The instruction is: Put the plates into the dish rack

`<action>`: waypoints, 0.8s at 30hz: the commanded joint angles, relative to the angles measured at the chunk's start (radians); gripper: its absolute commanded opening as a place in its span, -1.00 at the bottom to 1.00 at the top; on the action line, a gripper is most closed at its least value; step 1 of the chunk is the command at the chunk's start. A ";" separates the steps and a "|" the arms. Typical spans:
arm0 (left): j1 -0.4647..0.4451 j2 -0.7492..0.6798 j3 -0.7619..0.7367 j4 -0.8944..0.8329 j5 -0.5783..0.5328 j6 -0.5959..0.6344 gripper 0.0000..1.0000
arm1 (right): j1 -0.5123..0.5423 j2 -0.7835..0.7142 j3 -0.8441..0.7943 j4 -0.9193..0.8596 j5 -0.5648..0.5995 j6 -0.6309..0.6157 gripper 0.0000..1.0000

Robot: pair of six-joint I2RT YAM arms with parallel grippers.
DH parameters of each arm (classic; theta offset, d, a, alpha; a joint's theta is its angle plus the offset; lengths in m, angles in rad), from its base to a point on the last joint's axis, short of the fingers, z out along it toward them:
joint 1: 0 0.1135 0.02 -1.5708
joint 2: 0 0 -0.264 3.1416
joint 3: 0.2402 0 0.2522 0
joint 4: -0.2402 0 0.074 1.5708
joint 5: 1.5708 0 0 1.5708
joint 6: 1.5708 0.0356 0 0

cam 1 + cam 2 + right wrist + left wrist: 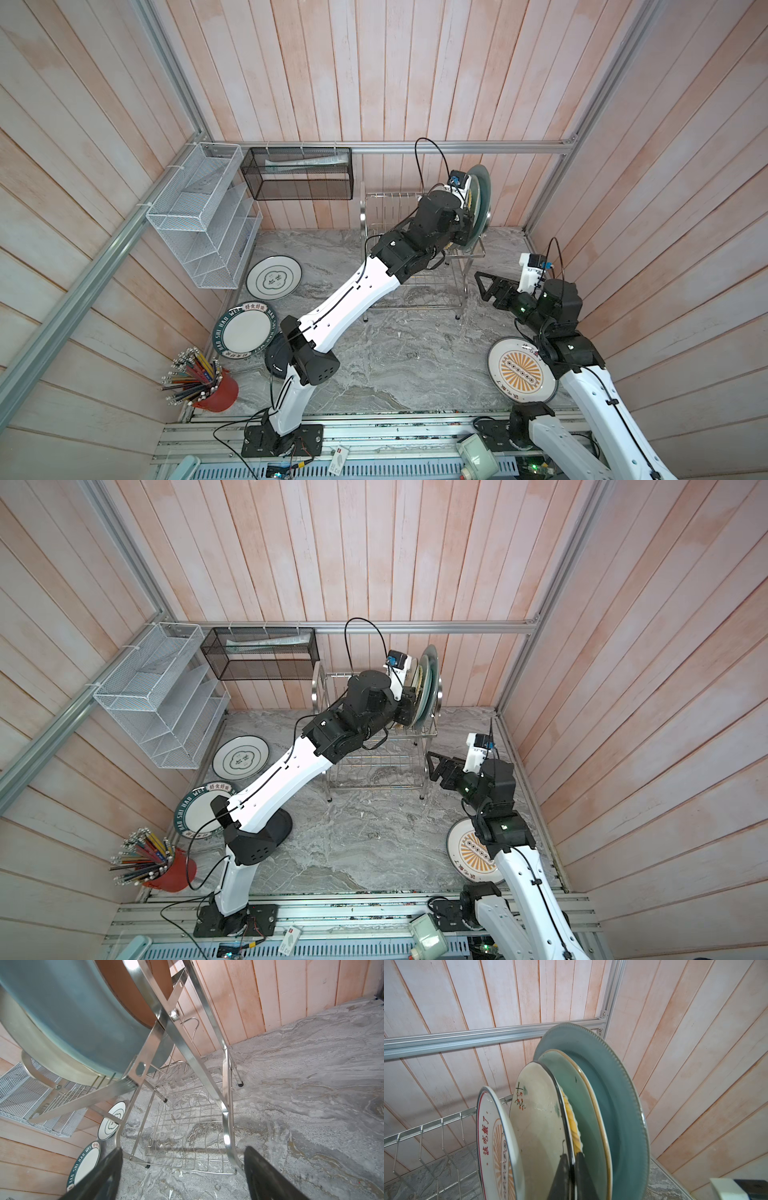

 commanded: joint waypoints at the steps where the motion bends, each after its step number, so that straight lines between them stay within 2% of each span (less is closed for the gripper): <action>1: -0.020 -0.071 0.000 0.150 -0.006 0.014 -1.00 | -0.001 0.003 -0.005 0.024 -0.017 0.008 0.82; 3: -0.055 -0.080 -0.009 0.169 -0.008 0.021 -1.00 | -0.001 0.006 -0.004 0.026 -0.018 0.008 0.82; 13: -0.066 -0.102 -0.039 0.265 -0.055 0.047 -1.00 | -0.001 0.014 0.001 0.028 -0.025 0.012 0.82; 24: -0.084 -0.099 -0.093 0.380 -0.127 0.015 -1.00 | 0.000 0.019 -0.002 0.032 -0.036 0.014 0.82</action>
